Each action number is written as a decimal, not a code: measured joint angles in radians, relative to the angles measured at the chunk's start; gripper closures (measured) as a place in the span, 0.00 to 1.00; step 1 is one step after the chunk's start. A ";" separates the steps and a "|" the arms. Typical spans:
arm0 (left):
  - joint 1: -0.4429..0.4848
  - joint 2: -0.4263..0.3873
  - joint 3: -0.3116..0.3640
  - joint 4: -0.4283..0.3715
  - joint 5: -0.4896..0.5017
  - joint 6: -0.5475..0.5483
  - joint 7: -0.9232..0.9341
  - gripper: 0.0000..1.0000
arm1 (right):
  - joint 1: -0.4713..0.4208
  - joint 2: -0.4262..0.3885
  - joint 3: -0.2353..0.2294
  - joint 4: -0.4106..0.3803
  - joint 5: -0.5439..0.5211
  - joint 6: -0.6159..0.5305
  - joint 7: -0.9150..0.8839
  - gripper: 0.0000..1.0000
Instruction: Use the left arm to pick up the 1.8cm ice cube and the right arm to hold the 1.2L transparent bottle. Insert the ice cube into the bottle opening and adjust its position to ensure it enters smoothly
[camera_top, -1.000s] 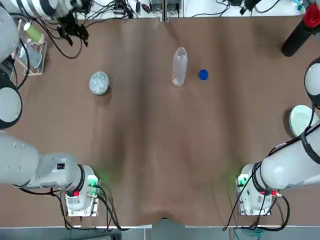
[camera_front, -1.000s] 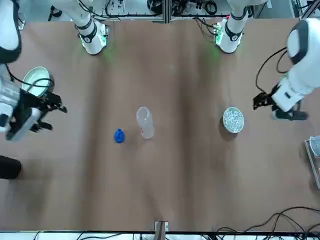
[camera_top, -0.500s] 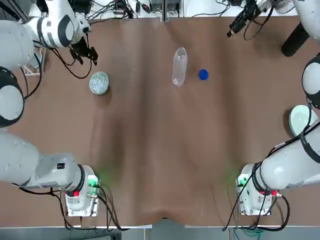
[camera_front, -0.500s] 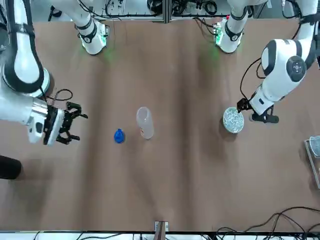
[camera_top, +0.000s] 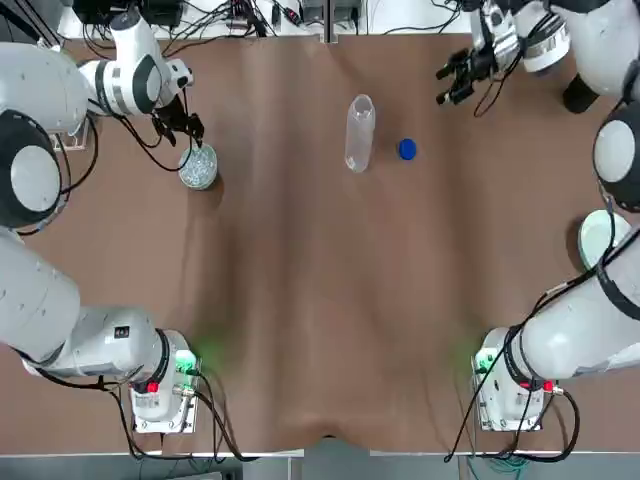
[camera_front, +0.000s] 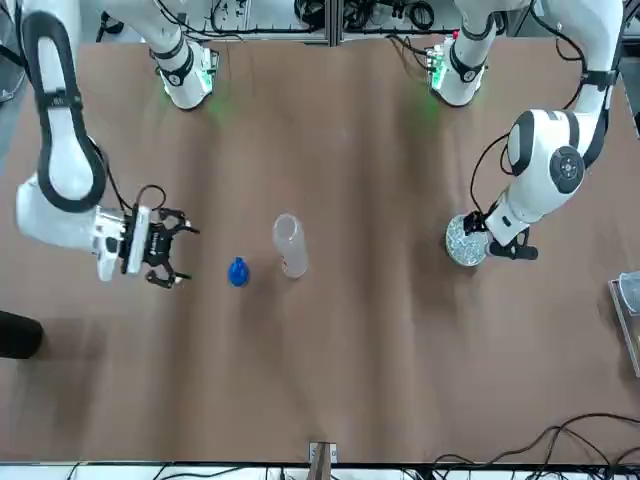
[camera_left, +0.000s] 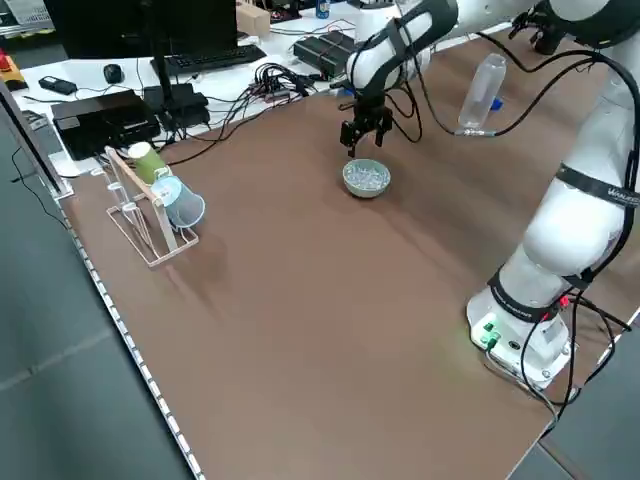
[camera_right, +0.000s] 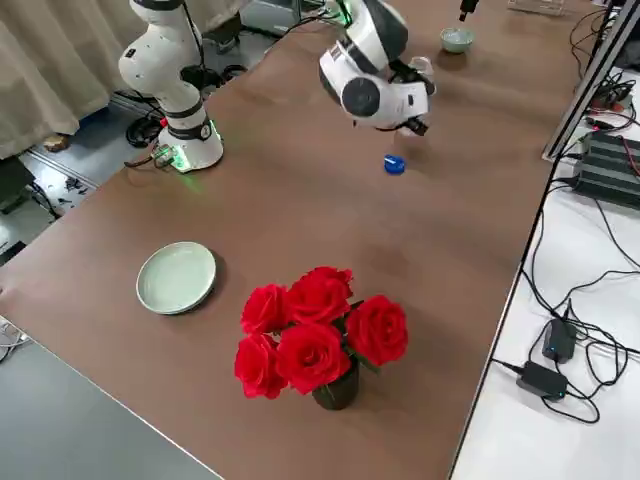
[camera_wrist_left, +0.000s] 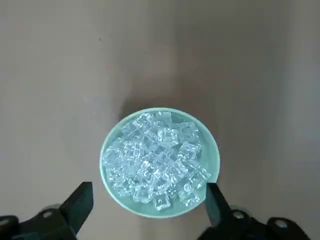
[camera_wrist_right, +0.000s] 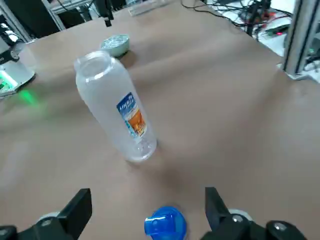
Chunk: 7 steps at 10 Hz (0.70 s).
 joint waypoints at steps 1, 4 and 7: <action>-0.001 0.008 0.000 -0.015 0.000 0.025 0.000 0.01 | 0.006 0.052 0.001 -0.011 0.095 -0.037 -0.121 0.00; -0.008 0.048 -0.001 -0.025 0.000 0.071 0.000 0.01 | 0.046 0.227 0.003 -0.011 0.333 -0.140 -0.404 0.00; -0.011 0.095 -0.002 -0.025 0.012 0.104 0.003 0.01 | 0.104 0.295 0.004 -0.003 0.461 -0.201 -0.528 0.00</action>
